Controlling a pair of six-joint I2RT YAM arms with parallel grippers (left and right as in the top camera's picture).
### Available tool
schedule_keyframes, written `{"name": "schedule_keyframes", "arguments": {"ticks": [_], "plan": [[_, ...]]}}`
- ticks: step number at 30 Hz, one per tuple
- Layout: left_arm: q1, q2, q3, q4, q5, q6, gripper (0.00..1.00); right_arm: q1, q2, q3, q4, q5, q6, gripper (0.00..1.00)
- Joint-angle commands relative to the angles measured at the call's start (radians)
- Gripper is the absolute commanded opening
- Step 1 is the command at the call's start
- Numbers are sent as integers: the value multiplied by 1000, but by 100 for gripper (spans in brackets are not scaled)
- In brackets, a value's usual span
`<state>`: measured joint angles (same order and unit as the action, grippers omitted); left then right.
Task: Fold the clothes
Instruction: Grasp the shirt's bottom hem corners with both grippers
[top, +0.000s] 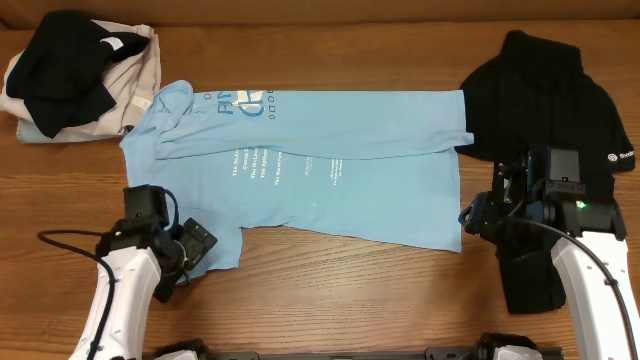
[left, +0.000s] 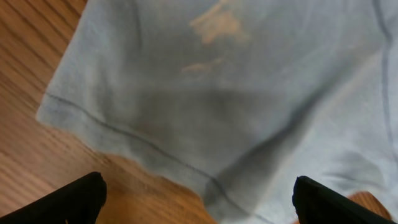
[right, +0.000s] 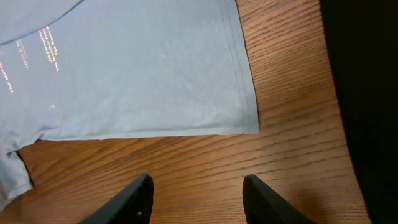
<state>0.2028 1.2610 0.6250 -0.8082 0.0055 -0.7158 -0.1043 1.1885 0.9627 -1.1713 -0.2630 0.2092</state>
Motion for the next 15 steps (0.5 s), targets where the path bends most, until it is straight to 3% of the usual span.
{"name": "schedule_keyframes", "arguments": {"ticks": [1,15], "plan": [[1,13,-29,32,-60,-51,97,-2,-8,0,5,-8,1,50],[1,201,-42,146,-68,66,95,-2,-8,0,23,-9,1,49]]}}
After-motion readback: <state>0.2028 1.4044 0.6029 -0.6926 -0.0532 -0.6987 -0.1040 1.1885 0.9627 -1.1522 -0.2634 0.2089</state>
